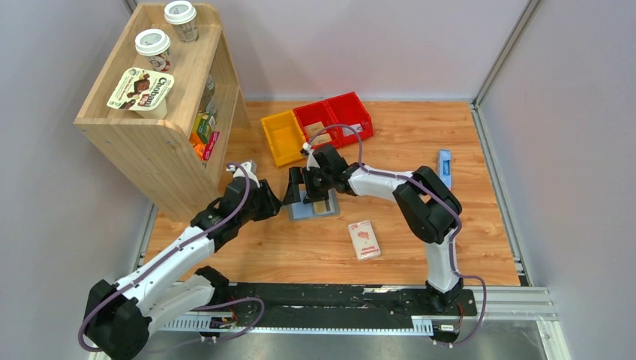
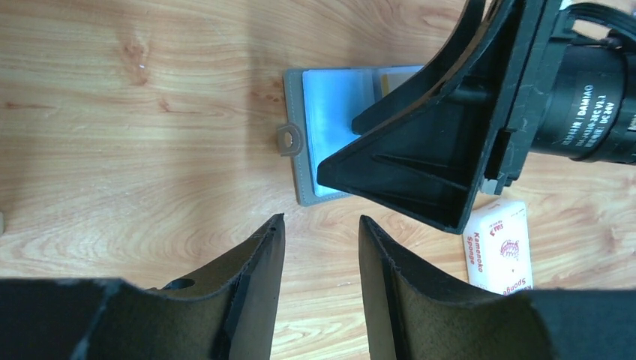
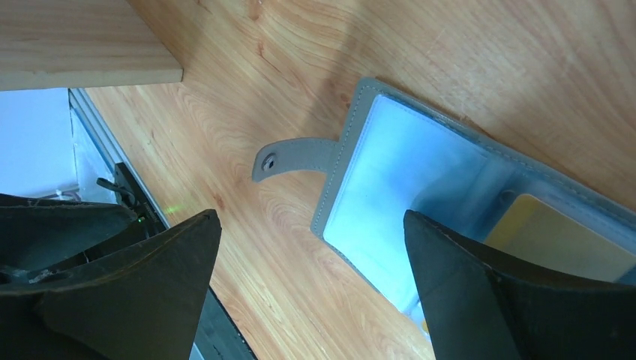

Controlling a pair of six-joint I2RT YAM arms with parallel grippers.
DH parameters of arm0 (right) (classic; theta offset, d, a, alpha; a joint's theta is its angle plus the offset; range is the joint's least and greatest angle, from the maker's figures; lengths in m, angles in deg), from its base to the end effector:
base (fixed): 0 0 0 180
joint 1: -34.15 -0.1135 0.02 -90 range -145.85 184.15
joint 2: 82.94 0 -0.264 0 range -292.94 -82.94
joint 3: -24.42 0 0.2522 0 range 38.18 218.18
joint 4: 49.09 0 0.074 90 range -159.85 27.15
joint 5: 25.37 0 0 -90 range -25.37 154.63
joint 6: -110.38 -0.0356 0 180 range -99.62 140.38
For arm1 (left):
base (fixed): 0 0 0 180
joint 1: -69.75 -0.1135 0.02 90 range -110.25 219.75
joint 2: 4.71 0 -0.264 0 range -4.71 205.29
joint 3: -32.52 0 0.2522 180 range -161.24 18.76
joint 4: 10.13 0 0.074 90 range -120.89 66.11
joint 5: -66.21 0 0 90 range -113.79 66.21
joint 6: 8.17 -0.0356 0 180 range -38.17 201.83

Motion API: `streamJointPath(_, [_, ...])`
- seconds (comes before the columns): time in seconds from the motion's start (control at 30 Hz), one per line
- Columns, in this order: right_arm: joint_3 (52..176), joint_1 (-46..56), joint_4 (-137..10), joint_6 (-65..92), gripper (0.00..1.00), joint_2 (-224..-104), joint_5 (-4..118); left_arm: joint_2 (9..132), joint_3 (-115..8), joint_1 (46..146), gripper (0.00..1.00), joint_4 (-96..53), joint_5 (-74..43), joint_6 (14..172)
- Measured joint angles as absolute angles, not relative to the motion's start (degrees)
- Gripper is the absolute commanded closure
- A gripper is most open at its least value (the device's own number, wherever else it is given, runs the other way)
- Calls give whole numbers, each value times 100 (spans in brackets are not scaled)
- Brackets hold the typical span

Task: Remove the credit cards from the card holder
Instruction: Remove the credit card from the card holder.

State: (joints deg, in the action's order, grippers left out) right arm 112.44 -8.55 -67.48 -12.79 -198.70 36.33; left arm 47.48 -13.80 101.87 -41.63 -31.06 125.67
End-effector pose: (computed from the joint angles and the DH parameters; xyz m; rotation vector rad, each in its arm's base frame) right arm 0.3053 0.3047 0.1579 -0.4771 2.5587 1.1560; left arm 0.1683 -0.1003 0.2299 -0.3041 2.2611 -0.5798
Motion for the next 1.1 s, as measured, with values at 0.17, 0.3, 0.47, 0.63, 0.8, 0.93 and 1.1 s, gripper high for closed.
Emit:
streamJointPath(0.17, [11268, -779, -7231, -1047, 0, -19466, 4011, 4938, -1388, 10185, 50, -4045, -2902, 12593])
streamJointPath(0.3, [11010, -514, -7347, -863, 0, -18664, 4540, 5360, -1454, 10185, 50, -3778, -2684, 12667])
streamJointPath(0.47, [10536, -38, -7277, -800, 0, -18095, 4800, 6155, -1834, 10185, 50, -3363, -2264, 12737])
streamJointPath(0.63, [10009, 153, -7209, -809, 0, -18128, 4704, 6975, -2241, 10185, 53, -2873, -1869, 12794])
streamJointPath(0.8, [9939, 118, -6999, -829, 2, -18273, 4372, 7663, -2324, 10077, 53, -2432, -1556, 12862])
streamJointPath(0.93, [9937, 122, -6724, -903, 5, -18456, 4020, 8205, -2322, 9933, 56, -2130, -1248, 12995])
streamJointPath(1.1, [9939, 135, -6439, -1030, 9, -18701, 3697, 8549, -2319, 9879, 56, -1852, -1018, 13146])
